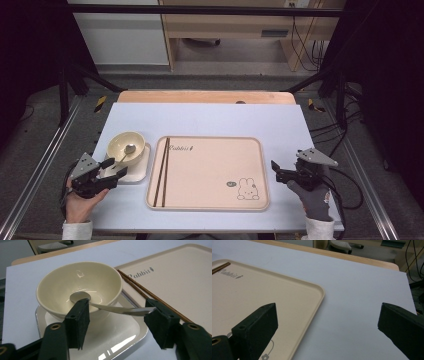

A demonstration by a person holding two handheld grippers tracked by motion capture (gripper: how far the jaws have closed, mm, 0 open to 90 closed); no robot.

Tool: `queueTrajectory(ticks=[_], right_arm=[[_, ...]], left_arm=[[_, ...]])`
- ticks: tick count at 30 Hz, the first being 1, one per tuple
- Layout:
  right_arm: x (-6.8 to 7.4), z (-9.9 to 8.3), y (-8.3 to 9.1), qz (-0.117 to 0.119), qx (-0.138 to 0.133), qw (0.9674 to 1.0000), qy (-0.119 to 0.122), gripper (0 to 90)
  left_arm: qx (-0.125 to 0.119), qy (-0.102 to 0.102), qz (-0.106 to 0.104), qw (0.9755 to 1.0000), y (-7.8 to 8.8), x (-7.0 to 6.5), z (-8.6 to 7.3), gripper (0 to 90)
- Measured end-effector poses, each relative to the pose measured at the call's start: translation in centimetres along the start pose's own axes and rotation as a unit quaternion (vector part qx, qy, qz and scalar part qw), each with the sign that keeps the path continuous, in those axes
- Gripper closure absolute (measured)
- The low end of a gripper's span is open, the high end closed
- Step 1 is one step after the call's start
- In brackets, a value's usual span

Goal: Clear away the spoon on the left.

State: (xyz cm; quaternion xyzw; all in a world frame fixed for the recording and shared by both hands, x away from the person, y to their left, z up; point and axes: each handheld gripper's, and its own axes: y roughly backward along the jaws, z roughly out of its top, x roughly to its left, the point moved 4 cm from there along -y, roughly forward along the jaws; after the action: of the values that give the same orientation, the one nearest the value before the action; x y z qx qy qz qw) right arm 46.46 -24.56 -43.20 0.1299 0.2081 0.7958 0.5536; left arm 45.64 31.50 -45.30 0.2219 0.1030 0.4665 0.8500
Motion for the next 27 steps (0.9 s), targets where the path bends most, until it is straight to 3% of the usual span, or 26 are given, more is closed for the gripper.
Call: queueTrajectory(ticks=[11, 27], right_arm=[[0.06, -0.07, -0.16, -0.001, 0.002, 1.0000, 0.003, 3.0], [0.08, -0.09, -0.18, -0.001, 0.003, 1.0000, 0.003, 3.1]], left_arm=[[-0.008, -0.006, 0.007, 0.9999, 0.19, -0.11, 0.12, 64.7], [-0.017, -0.006, 0.035, 0.9992, 0.65, 0.00, 0.21, 80.1]])
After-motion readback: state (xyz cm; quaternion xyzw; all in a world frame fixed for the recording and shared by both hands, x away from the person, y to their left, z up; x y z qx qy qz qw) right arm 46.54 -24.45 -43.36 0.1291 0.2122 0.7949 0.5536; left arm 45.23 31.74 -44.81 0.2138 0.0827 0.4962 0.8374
